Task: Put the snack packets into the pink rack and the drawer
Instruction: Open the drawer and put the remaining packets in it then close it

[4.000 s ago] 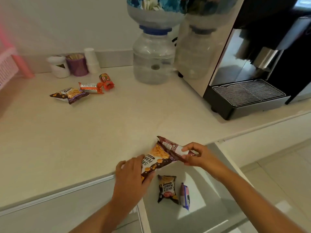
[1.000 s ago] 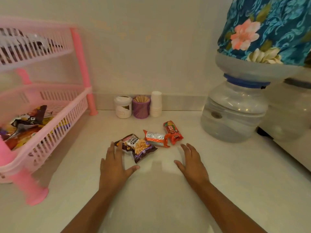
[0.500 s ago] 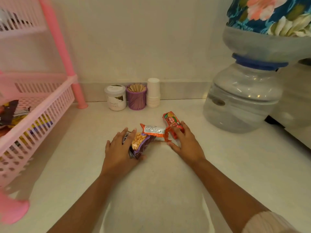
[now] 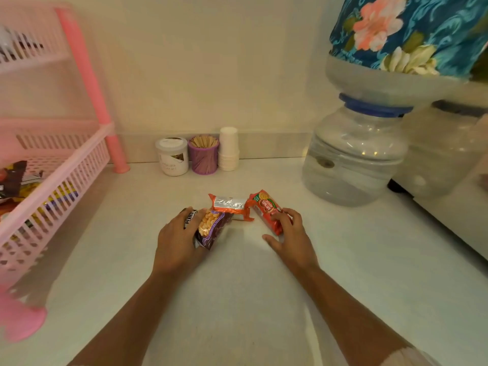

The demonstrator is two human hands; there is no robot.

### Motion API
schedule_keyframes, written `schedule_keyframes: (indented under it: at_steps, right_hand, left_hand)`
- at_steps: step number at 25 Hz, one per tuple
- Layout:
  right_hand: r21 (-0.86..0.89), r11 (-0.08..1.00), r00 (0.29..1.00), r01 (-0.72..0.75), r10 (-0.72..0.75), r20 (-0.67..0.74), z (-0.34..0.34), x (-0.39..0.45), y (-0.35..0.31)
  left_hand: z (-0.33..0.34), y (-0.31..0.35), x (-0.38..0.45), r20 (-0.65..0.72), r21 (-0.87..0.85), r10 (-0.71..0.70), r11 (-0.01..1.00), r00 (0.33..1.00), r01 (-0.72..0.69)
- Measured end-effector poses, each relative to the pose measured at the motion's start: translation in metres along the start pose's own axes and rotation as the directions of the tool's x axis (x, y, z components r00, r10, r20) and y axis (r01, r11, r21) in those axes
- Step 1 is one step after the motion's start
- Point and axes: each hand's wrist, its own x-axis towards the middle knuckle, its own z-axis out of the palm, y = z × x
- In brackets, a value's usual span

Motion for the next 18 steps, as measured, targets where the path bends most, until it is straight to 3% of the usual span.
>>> schedule_keyframes:
  at_steps: [8,18]
  right_hand:
    - [0.046,0.999,0.999,-0.016,0.015,0.028,-0.030,-0.064,0.008]
    - [0.201,0.978,0.999,0.050,-0.051,0.004,-0.072,-0.159,0.028]
  left_hand:
    - [-0.020,0.047,-0.070,0.026,0.017,-0.071,0.997,0.997,0.070]
    - [-0.032,0.151,-0.164,0.058,0.061,-0.027,0.998,0.998,0.023]
